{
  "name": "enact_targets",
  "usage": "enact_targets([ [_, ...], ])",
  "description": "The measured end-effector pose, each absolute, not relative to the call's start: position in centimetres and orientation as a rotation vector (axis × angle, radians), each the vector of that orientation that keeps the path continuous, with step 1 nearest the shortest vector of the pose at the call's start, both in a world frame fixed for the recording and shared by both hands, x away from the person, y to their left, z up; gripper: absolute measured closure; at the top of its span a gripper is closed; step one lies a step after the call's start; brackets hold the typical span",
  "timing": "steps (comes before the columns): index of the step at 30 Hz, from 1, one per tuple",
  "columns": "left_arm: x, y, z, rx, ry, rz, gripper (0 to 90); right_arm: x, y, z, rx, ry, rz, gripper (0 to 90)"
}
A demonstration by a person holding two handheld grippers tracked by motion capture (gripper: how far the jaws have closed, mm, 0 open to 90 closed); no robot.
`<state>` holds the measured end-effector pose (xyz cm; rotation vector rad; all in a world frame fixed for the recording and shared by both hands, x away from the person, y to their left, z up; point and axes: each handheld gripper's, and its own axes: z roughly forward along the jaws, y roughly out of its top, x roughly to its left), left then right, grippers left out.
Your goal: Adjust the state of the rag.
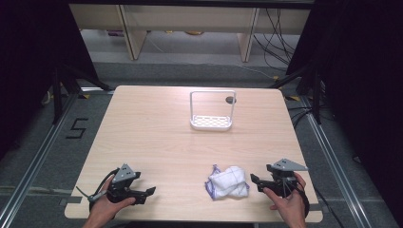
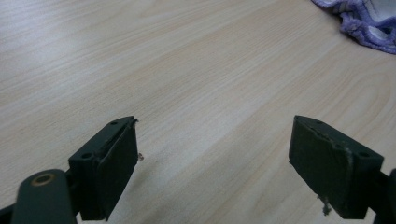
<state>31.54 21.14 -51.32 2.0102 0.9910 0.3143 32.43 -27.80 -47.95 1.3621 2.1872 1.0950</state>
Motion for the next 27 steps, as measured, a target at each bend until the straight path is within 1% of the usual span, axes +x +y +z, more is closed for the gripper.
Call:
enact_targets([
  [10, 31.6, 21.2, -51.3, 2.025, 0.987, 0.318, 15.3, 32.6, -28.0, -47.9, 1.301, 2.19, 1.086, 24.9],
  [16, 31.5, 21.2, -51.2, 2.011, 0.994, 0.319, 15.4, 32.5, -27.7, -47.3, 1.258, 2.212, 1.109, 29.0],
  [18, 31.6, 21.4, -51.0, 2.046, 0.982, 0.319, 15.4, 32.3, -27.4, -46.7, 1.229, 2.225, 1.123, 31.2],
  [20, 31.5, 21.4, -51.0, 2.039, 0.989, 0.316, 15.4, 32.2, -27.2, -46.5, 1.216, 2.227, 1.13, 32.3],
  [22, 31.4, 21.1, -51.0, 2.011, 0.994, 0.316, 15.4, 31.8, -26.2, -45.7, 1.168, 2.264, 1.147, 34.9],
  [24, 31.4, 21.0, -51.0, 2.015, 0.987, 0.31, 15.4, 31.7, -25.8, -45.6, 1.182, 2.274, 1.166, 35.8],
  [25, 31.3, 20.9, -51.0, 2.014, 0.989, 0.307, 15.4, 31.7, -24.9, -45.3, 1.126, 2.313, 1.173, 36.5],
  [26, 31.3, 20.9, -51.0, 2.014, 0.989, 0.307, 15.4, 31.7, -24.9, -45.3, 1.126, 2.313, 1.173, 36.5],
  [27, 31.3, 20.9, -50.9, 2.03, 0.981, 0.308, 15.4, 31.4, -23.8, -44.9, 1.129, 2.344, 1.182, 37.6],
])
